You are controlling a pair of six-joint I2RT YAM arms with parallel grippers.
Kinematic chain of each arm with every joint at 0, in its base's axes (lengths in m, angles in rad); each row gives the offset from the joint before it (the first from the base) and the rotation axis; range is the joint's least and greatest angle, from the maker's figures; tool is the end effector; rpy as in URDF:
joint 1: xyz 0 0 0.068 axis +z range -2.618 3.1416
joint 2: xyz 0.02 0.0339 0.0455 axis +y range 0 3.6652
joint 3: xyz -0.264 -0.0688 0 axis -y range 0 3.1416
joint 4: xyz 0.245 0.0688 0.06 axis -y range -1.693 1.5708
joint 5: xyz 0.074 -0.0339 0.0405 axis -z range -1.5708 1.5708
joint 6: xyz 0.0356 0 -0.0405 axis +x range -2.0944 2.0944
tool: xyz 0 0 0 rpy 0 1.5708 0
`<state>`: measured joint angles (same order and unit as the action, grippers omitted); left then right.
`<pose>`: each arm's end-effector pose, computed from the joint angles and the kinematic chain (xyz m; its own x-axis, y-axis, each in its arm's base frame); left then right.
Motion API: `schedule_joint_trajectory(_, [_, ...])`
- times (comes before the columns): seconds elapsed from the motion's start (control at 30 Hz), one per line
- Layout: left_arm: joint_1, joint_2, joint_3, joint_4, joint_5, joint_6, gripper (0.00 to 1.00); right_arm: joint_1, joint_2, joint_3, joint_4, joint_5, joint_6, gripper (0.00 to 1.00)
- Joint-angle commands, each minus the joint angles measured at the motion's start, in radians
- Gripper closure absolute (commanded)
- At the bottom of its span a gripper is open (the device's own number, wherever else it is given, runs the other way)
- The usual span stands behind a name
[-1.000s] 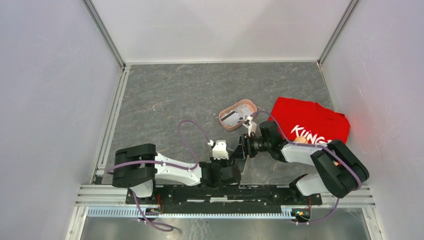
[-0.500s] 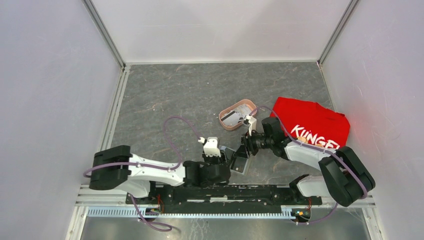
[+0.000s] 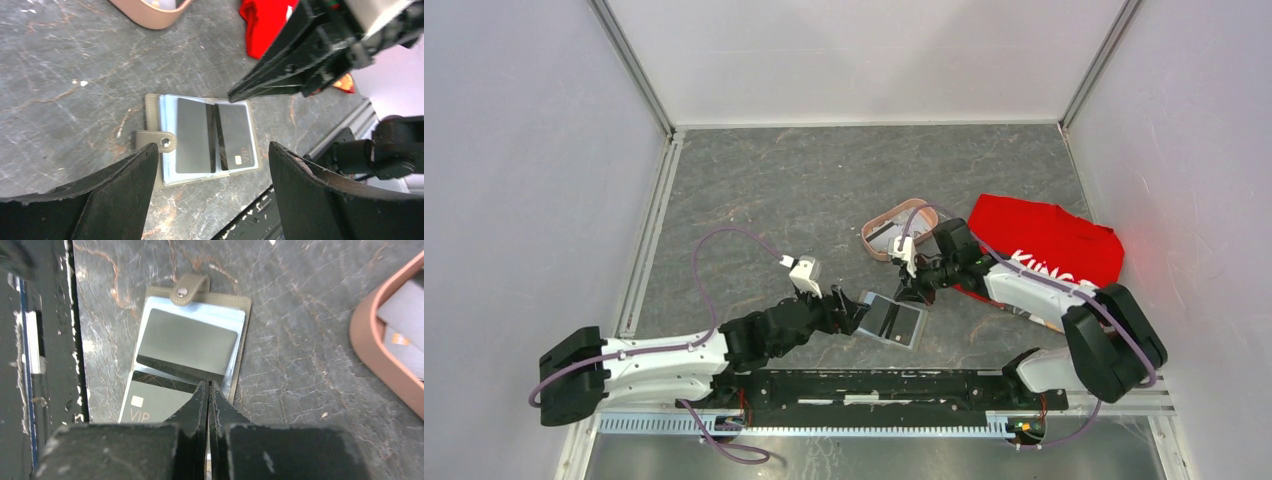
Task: Put the credit cards into the card holder
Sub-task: Insert the credit card into the card holder.
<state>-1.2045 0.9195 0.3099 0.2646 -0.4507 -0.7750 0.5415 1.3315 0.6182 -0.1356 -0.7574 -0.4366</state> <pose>0.0843 -0.1765 0.1965 -0.5719 -0.2678 -0.7754 0.4108 0.7247 -0.5532 0.1999 0.1488 0.1801 -0.2600 -0.5149 -0.8169 -0.9639 0.1886 0.1879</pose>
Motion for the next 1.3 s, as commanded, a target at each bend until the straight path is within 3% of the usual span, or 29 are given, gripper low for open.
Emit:
schedule_joint_trajectory(0.0, [0.018,-0.007,-0.023,0.135,0.114,0.056,0.13,0.02,0.076,0.062,-0.109,0.029,-0.125,1.0])
schedule_joint_trajectory(0.37, [0.053,0.141,-0.016,0.203,0.188,-0.003,0.21,0.094,0.173,0.111,-0.183,0.082,-0.189,1.0])
schedule_joint_trajectory(0.9, [0.134,0.163,-0.103,0.314,0.282,-0.065,0.32,0.107,0.281,0.221,-0.175,0.111,-0.143,1.0])
schedule_joint_trajectory(1.0, [0.152,0.179,-0.119,0.334,0.286,-0.093,0.38,0.109,0.299,0.246,-0.186,0.112,-0.145,1.0])
schedule_joint_trajectory(1.1, [0.162,0.195,-0.127,0.332,0.265,-0.131,0.53,0.109,0.314,0.267,-0.187,0.098,-0.132,1.0])
schedule_joint_trajectory(1.27, [0.166,0.221,-0.096,0.225,0.206,-0.149,0.53,0.108,0.314,0.284,-0.192,0.036,-0.091,1.0])
